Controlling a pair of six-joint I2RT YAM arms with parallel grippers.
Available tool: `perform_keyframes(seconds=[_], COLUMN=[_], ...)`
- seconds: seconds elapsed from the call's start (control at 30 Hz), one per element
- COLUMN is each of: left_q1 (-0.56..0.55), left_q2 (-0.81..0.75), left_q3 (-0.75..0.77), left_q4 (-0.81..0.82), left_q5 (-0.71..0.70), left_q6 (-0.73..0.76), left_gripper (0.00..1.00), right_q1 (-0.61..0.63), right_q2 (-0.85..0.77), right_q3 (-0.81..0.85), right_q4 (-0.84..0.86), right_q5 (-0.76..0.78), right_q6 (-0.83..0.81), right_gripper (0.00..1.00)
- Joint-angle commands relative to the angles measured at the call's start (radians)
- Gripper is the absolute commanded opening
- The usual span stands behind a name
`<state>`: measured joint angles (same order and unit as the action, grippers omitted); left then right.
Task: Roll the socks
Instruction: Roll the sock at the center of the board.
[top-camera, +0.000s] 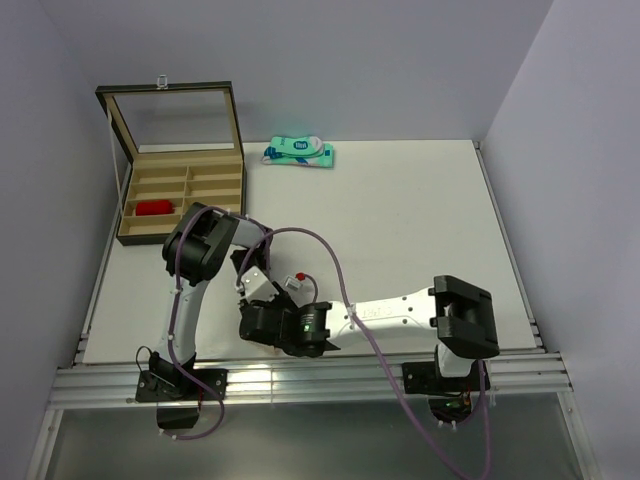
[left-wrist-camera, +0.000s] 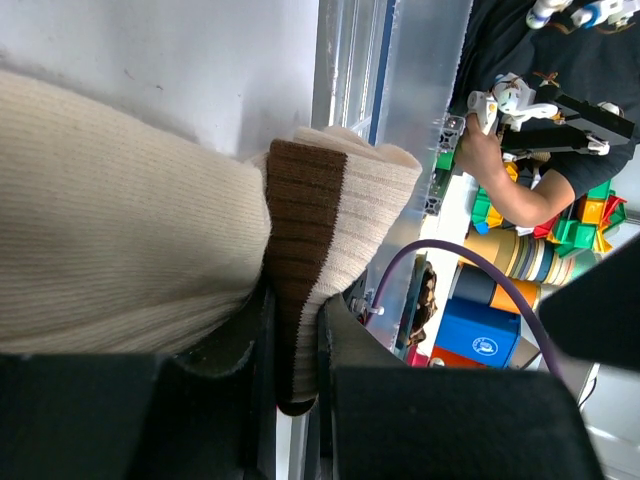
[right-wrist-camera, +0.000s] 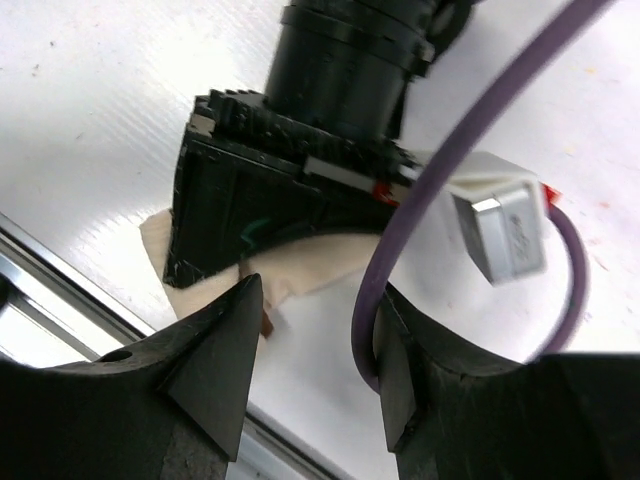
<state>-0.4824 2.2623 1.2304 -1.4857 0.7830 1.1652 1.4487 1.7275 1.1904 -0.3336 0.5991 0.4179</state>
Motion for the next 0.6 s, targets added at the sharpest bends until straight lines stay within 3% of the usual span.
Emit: perform_keyframes(seconds=[0.0, 0.17, 0.57], left_q1=[0.011, 0.011, 0.011], left_q2=[0.065, 0.066, 0.062], left_q3=[0.014, 0.017, 0.017], left_q4=[0.206, 0.211, 0.214], left_q5=[-0.05, -0.048, -0.041], left_q6=[0.005, -0.001, -0.009], left_gripper=[0.0, 0.0, 0.0], right_q1=[0.073, 0.053, 0.131], right_q2=[-0.074, -0.111, -0.158], right_q3=[0.037, 0.028, 0.069], right_q4=[-0.142, -0.303, -0.266], right_q5=[0.046, 0.198, 0.208], right_q6=[0.139, 0.311, 0.208], right_gripper=[0.55, 0.59, 0.6])
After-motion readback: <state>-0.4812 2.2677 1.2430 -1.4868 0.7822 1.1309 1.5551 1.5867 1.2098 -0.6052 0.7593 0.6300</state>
